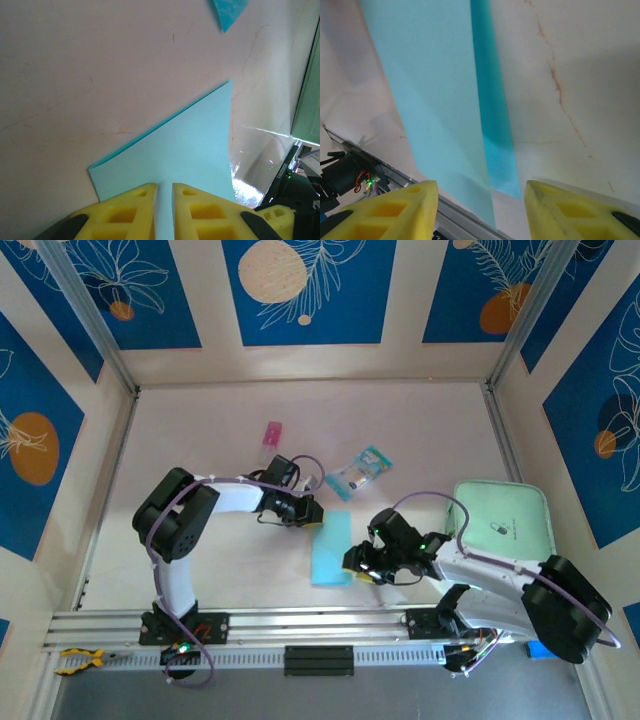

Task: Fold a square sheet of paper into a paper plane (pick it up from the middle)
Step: Fold the triangle a second time at the center of the table.

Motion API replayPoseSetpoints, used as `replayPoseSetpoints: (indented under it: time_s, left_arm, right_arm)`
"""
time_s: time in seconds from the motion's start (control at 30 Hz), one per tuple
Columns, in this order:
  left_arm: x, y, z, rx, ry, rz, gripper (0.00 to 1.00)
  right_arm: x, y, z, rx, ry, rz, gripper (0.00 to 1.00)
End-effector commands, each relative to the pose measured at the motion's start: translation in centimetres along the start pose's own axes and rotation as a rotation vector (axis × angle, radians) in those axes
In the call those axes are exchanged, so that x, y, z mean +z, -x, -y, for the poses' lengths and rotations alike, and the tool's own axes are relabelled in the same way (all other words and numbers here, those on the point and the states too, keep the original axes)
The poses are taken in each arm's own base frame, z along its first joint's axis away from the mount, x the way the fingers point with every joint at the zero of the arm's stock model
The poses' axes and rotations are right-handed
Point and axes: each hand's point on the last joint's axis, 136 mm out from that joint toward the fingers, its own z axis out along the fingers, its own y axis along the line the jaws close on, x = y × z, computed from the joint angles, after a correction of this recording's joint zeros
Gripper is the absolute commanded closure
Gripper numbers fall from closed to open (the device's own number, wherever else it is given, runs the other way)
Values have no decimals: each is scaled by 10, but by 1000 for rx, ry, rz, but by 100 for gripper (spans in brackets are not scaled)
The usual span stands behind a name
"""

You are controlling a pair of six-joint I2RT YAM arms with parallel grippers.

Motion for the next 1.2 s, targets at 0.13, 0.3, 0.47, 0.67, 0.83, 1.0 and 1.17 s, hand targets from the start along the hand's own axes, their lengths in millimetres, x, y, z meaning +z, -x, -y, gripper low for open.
replayPoseSetpoints:
  time_s: [0.13, 0.3, 0.47, 0.67, 0.83, 1.0, 1.17]
  left_arm:
    - [4, -20, -28, -82, 72, -46, 82]
    - [2, -18, -25, -83, 59, -41, 82]
    - [-1, -12, -13, -73, 25, -25, 81]
    - [-3, -8, -6, -63, 18, -17, 81]
    - [-4, -7, -7, -66, 22, -15, 81]
    - [-5, -7, -8, -67, 33, -11, 80]
    - [-5, -7, -7, -70, 31, -11, 80]
  right_arm:
    - [8, -1, -24, -26, 84, -40, 54]
    - [10, 10, -40, -54, 129, -14, 59]
    - [16, 25, -45, -69, 146, 5, 59]
    - [24, 33, -48, -83, 148, -8, 60]
    - [24, 38, -43, -66, 142, 4, 60]
    - [19, 30, -36, -41, 113, -3, 56]
    - [19, 28, -31, -7, 140, 2, 50]
